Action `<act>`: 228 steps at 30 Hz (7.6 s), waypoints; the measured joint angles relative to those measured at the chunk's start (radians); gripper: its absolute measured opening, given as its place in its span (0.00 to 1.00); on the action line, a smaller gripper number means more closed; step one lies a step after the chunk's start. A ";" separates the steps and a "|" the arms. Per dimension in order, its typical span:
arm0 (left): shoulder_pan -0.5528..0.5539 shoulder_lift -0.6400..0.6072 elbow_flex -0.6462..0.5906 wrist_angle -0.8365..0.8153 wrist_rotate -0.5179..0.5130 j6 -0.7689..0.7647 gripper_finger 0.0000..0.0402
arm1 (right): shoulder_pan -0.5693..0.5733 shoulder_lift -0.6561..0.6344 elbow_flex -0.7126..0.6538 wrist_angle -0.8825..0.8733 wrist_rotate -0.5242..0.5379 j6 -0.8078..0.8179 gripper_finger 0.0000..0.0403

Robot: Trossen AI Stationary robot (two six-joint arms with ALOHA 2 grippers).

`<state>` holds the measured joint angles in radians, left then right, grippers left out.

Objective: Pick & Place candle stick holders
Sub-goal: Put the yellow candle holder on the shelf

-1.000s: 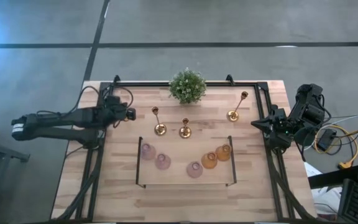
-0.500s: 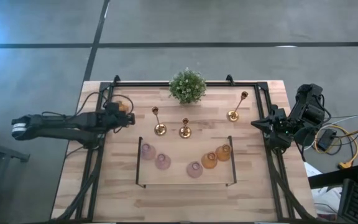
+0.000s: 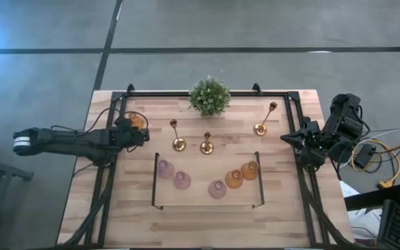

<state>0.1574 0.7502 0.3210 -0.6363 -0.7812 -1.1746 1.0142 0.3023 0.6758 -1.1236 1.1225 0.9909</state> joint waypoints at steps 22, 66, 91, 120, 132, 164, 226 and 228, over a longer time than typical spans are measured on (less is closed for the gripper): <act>0.001 0.005 0.000 -0.003 -0.087 0.028 0.51 | 0.000 0.000 0.000 0.000 0.000 0.000 0.02; 0.219 0.092 -0.163 0.474 -0.122 0.368 0.58 | 0.000 0.000 0.000 0.000 0.000 0.000 0.02; 0.288 0.266 -0.165 0.737 -0.119 0.495 0.25 | 0.000 0.000 0.000 0.000 0.000 0.000 0.02; 0.264 0.154 -0.157 0.725 0.132 0.517 0.25 | 0.000 0.000 0.000 0.000 0.000 0.000 0.02; 0.213 0.054 -0.160 0.715 0.296 0.551 0.25 | 0.000 0.000 0.000 0.000 0.000 0.000 0.02; 0.198 -0.274 0.340 0.340 0.796 0.895 0.25 | 0.000 0.000 0.000 0.000 0.000 0.000 0.02; -0.831 0.606 0.953 0.311 0.316 0.931 0.25 | 0.000 0.000 0.000 0.000 0.000 0.000 0.02; -0.831 0.630 0.952 0.310 0.299 0.929 0.25 | 0.000 0.000 0.000 0.000 0.000 0.000 0.02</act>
<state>-0.6734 1.3797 1.2728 -0.3265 -0.4821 -0.2455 1.0142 0.3023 0.6758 -1.1236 1.1225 0.9909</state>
